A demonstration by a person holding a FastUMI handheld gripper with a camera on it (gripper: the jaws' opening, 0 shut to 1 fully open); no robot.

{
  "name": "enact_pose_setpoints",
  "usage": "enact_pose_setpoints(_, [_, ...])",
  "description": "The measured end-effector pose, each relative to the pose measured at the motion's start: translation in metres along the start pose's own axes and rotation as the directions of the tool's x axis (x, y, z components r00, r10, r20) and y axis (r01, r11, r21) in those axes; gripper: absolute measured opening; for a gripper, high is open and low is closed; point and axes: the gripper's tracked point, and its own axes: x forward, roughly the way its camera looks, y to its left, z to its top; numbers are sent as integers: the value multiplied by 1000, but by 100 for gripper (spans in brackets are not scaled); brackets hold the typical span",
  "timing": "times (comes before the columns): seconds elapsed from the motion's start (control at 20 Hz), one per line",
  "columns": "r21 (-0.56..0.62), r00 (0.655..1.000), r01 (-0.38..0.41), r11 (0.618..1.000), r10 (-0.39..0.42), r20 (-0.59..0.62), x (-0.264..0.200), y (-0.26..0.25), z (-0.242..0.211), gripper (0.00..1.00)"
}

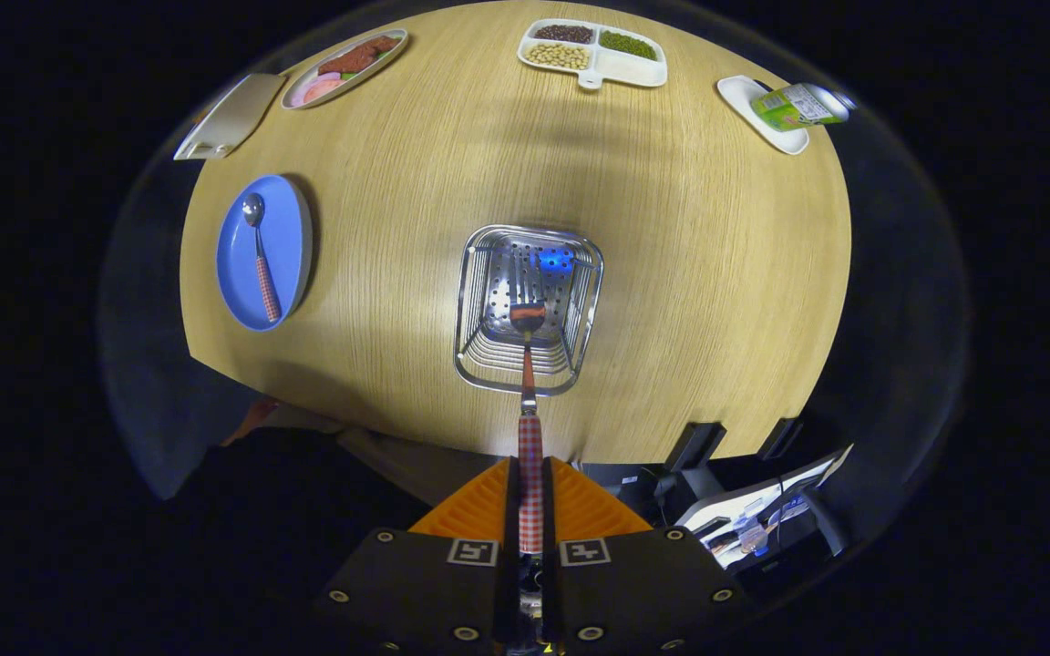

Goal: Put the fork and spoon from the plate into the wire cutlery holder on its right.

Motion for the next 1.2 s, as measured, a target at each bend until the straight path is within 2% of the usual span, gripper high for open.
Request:
enact_pose_setpoints(0.35, [46,999,-14,999,16,-32,1,-7,19,12])
enact_pose_setpoints(0.6, [-50,999,10,999,-12,-40,2,-3,8,12])
enact_pose_setpoints(0.7, [-46,1000,21,999,-22,-15,2,-2,11,12])
enact_pose_setpoints(1.0, [13,991,-44,999,42,129,-19,17,28,11])
enact_pose_setpoints(1.1, [19,976,-95,995,89,200,-29,37,39,16])
enact_pose_setpoints(1.15, [21,966,-130,991,121,230,-34,51,42,25])
enact_pose_setpoints(1.2, [21,955,-165,986,154,254,-39,65,46,29])
